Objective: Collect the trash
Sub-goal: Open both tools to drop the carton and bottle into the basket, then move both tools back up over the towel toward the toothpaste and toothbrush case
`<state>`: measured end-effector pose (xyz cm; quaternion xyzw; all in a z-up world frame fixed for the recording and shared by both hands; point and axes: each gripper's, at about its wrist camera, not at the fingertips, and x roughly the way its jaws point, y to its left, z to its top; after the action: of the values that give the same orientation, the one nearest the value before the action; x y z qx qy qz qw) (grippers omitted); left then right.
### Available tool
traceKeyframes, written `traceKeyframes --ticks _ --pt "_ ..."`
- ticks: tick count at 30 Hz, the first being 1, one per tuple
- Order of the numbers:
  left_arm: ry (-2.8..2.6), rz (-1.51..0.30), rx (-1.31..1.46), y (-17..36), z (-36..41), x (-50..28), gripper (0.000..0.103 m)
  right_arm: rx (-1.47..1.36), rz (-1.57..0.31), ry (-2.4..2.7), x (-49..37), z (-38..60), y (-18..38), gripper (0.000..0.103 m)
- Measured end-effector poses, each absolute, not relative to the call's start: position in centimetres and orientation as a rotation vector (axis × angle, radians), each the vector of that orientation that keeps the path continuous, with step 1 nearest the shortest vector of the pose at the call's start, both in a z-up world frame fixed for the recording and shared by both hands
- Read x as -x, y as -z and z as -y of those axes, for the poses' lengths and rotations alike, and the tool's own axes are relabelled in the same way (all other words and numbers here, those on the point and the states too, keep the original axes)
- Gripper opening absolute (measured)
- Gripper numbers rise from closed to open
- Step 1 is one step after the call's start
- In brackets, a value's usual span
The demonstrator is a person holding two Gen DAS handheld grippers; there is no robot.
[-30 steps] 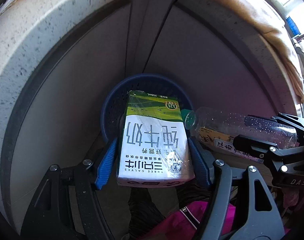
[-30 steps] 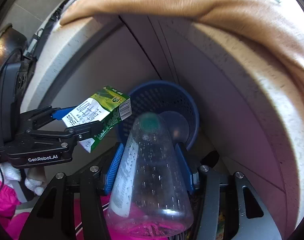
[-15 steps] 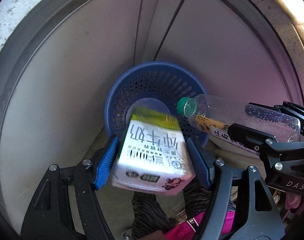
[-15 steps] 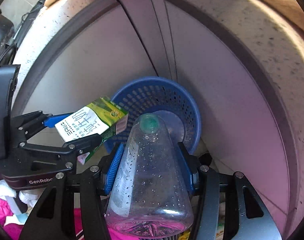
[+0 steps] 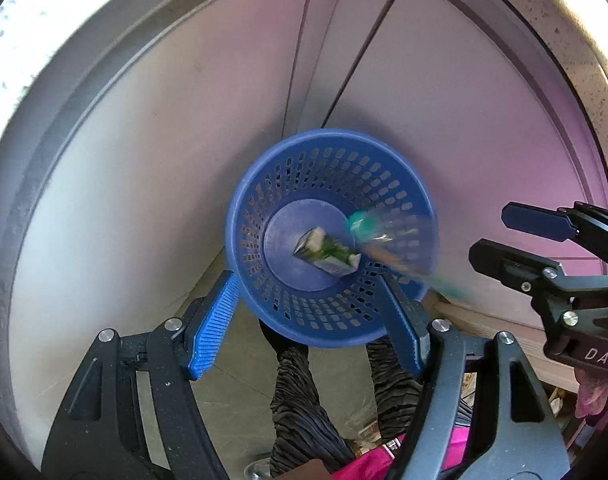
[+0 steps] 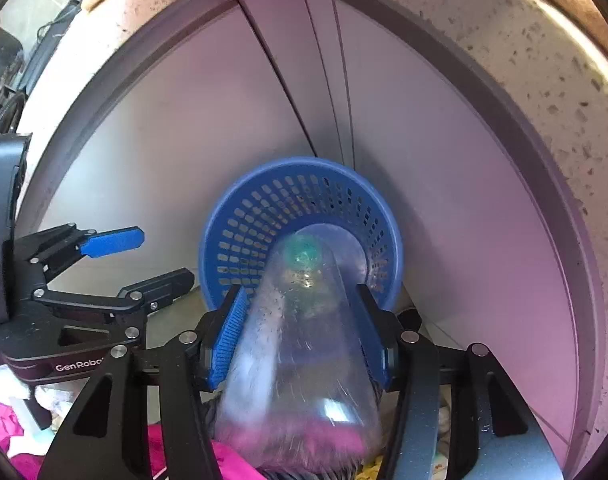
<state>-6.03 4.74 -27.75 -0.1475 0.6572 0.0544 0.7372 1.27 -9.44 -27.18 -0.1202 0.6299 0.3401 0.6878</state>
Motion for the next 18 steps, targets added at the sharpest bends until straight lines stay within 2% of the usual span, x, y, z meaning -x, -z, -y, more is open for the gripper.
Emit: traceKeyframes --ticks 18 --pt "-0.144 -1.343 0.315 21.6 -6.3 6.2 0.073 0.221 -1.364 -0.844 -1.4 10.6 21.8 0.053"
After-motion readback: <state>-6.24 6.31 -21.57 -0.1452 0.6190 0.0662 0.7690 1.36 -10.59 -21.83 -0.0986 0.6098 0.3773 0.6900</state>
